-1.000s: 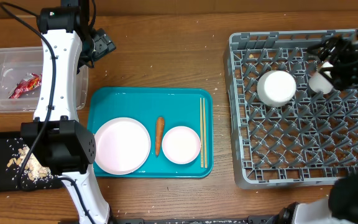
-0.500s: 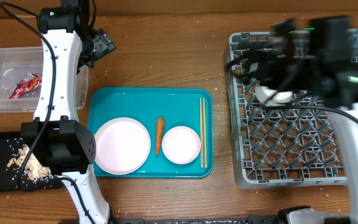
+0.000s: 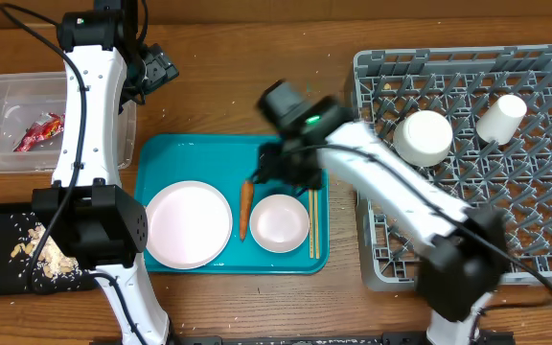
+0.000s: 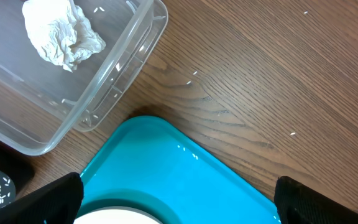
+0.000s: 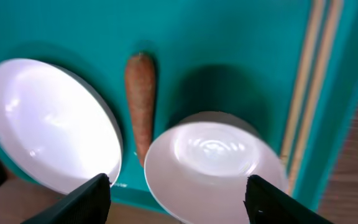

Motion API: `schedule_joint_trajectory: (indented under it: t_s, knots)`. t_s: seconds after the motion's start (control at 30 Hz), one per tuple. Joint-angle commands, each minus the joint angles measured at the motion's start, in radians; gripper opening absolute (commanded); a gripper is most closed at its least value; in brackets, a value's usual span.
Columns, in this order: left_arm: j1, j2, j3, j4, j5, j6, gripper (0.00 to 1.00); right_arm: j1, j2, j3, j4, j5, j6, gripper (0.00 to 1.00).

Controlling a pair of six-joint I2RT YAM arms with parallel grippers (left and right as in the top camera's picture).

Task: Sort waste into correct bins and load items into the dishwasher
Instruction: 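Return the right gripper to the tray and grasp the small plate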

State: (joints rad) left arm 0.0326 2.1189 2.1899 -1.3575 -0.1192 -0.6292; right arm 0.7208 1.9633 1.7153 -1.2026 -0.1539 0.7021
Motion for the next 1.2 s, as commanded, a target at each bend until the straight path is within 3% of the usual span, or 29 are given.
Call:
schedule_joint_trajectory:
  t_s: [0.0,0.57,0.73,1.0,1.1,1.17]
  knots:
    - [-0.007,-0.039,-0.004,0.001,0.001,-0.010,1.00,0.075,0.060,0.004,0.023,0.041,0.075,0.71]
    - [-0.007,-0.039,-0.004,0.001,0.001,-0.010,1.00,0.172,0.188,-0.023,0.060,0.066,0.148,0.52]
    - [-0.007,-0.039,-0.004,0.001,0.001,-0.010,1.00,0.172,0.188,-0.022,0.058,0.068,0.148,0.22]
    - [-0.007,-0.039,-0.004,0.001,0.001,-0.010,1.00,0.177,0.188,-0.042,0.059,0.090,0.148,0.32]
    - [-0.007,-0.039,-0.004,0.001,0.001,-0.010,1.00,0.181,0.188,-0.060,0.075,0.093,0.148,0.31]
    - [-0.007,-0.039,-0.004,0.001,0.001,-0.010,1.00,0.182,0.188,-0.060,0.072,0.090,0.148,0.25]
